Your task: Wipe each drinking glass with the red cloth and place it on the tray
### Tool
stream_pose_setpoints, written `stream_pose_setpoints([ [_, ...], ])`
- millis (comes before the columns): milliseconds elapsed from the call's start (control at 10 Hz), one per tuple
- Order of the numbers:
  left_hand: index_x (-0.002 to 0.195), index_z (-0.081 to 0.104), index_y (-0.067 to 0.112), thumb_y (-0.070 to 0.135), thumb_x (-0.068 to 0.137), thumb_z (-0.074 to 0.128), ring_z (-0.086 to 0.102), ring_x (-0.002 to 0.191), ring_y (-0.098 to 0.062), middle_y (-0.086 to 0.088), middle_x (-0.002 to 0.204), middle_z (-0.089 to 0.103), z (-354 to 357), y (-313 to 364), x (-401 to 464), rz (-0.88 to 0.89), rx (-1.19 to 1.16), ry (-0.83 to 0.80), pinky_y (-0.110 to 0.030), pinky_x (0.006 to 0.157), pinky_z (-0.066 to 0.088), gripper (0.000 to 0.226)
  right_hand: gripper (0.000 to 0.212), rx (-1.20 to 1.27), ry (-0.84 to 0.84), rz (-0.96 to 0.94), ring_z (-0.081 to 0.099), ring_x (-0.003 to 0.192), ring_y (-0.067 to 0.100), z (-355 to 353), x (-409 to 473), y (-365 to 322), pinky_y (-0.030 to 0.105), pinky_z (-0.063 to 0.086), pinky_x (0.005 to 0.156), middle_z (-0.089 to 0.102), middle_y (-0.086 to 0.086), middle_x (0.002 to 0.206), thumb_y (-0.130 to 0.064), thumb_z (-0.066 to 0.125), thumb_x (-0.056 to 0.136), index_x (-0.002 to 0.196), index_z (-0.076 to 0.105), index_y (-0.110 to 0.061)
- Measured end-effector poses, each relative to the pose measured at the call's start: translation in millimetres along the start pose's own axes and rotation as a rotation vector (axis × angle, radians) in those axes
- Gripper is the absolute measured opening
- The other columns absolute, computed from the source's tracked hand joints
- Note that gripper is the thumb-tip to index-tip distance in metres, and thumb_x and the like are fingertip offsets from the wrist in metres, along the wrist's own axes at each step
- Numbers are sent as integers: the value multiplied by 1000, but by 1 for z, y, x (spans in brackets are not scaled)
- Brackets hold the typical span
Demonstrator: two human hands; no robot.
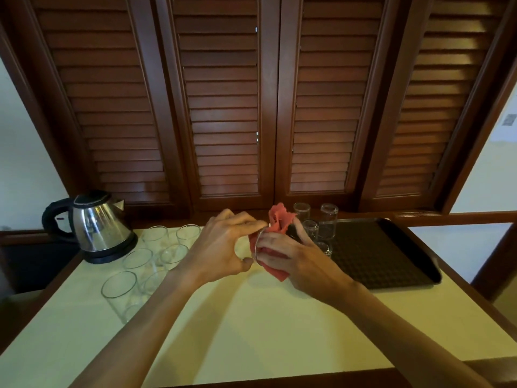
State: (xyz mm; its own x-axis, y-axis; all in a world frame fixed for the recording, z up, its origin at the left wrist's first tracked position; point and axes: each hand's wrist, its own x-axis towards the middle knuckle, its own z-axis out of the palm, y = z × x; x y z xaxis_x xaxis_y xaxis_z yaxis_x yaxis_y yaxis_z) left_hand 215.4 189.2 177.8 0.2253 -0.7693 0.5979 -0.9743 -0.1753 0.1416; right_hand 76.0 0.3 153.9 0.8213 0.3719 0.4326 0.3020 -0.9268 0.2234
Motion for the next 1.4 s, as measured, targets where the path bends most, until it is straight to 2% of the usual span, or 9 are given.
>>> stream_pose_setpoints([
  [200,136,61,28,14,59,95,52,100,-22,9,123,68,10,7,2,83,189,86,-42,77,48,85,26,1856,366,972,65,111,24,-15,18,-58,38,53,97,70,17,117,-21,66,94,118,67,-10],
  [300,137,63,27,15,60,94,49,99,-19,10,123,68,12,1,1,32,114,113,-38,77,43,84,41,1610,195,843,60,120,29,-15,14,-45,57,43,107,67,20,122,-28,71,89,126,62,-12],
  [400,136,66,29,20,63,93,45,97,-13,15,119,67,8,-3,-1,11,36,76,-36,80,40,79,71,385,-52,267,26,151,7,5,-6,-21,65,-3,121,43,-9,156,-19,69,90,151,37,-36],
  [500,134,68,28,22,61,94,43,95,-14,14,116,67,10,4,0,62,139,53,-38,78,43,78,80,188,-33,154,7,155,5,12,-8,-20,68,-16,116,30,-12,163,-3,66,89,155,31,-33],
  [700,137,60,26,17,59,96,50,105,-21,7,124,69,35,2,-15,141,256,180,-41,80,45,87,32,2033,235,1056,59,116,30,-12,16,-55,45,50,98,66,13,121,-8,61,94,125,59,-14],
  [800,136,63,28,17,59,95,52,102,-21,8,124,69,33,1,-15,74,143,193,-40,80,48,83,33,1346,121,708,58,117,11,-13,10,-53,33,47,103,66,3,119,-6,63,92,120,61,-22],
  [900,133,66,32,26,66,85,57,95,-18,16,121,68,22,0,-6,-31,-57,220,-42,80,54,71,52,581,77,365,32,141,-10,4,0,-39,38,-5,126,53,-12,145,-8,59,94,140,50,-31],
  [1100,134,66,30,9,59,100,69,107,-4,13,116,75,13,17,-3,-589,-827,267,-16,85,54,86,46,1119,705,570,57,131,18,-8,11,-48,43,45,110,63,-2,138,1,54,94,134,64,-20],
  [1400,136,63,14,39,95,54,72,108,-25,-11,120,74,21,70,1,-748,-1401,253,-35,74,59,49,62,1241,603,612,22,151,1,-27,41,-64,53,38,116,9,-31,164,-43,52,100,154,22,-51],
])
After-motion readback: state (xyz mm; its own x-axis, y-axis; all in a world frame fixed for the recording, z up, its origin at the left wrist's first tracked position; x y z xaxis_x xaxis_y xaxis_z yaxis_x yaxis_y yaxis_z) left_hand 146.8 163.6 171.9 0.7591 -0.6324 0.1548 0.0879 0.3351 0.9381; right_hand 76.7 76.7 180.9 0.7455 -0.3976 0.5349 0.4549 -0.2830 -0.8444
